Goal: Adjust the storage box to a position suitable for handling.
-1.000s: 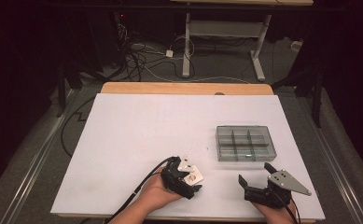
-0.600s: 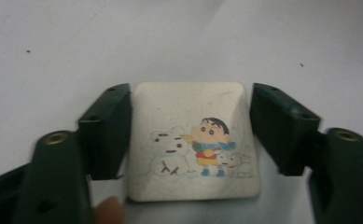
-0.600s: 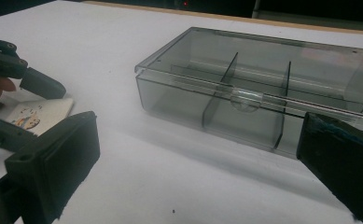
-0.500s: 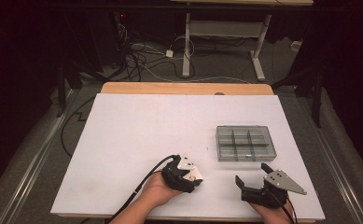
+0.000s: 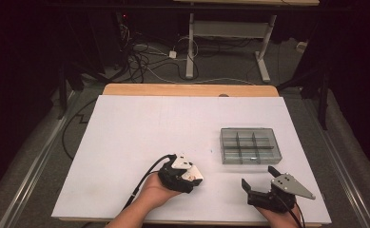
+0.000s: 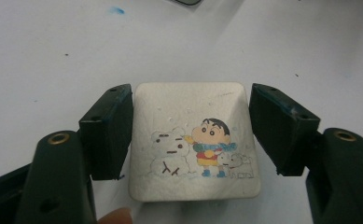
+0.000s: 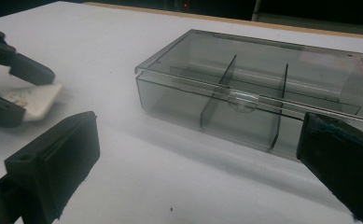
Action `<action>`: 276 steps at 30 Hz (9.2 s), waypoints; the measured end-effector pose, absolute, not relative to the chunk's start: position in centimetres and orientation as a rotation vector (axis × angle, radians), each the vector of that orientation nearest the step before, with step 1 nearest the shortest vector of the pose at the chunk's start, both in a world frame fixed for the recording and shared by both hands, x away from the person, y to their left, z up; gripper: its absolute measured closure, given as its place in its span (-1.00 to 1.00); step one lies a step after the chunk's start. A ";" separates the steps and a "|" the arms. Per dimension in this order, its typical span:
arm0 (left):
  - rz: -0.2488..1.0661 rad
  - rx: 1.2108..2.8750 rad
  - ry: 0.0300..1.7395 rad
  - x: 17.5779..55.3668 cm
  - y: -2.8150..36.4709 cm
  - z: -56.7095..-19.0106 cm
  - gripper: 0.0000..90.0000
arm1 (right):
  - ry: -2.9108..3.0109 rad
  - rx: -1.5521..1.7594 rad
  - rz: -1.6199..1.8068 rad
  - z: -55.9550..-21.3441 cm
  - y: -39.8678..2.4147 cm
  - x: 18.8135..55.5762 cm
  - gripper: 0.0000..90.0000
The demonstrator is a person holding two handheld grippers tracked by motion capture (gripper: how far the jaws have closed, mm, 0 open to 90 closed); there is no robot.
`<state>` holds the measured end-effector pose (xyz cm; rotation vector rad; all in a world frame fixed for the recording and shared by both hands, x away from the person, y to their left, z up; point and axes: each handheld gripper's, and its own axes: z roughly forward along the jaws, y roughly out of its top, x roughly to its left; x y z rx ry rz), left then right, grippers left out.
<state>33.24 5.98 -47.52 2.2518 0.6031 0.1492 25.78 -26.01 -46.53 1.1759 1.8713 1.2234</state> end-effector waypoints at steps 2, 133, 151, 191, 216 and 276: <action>0.163 2.242 0.607 33.1 6.7 -47.2 -0.29 | 1.872 1.183 1.222 -46.6 -26.0 25.8 -1.00; 0.308 2.019 0.854 30.6 18.0 -48.5 0.15 | 1.928 1.357 1.064 -47.4 -31.7 26.4 0.56; 0.276 1.978 0.877 30.8 18.5 -48.8 0.95 | 1.841 1.373 1.092 -45.5 -34.5 27.6 1.00; 0.296 1.922 0.907 30.6 18.9 -48.8 0.95 | 1.997 1.496 1.089 -47.0 -36.8 43.7 1.00; 0.298 1.934 0.911 30.6 18.8 -48.8 0.95 | 2.113 1.421 1.070 -47.0 -33.4 44.7 1.00; 0.315 1.952 0.831 30.2 18.6 -48.7 0.95 | 2.307 1.205 1.076 -47.8 -23.7 32.6 1.00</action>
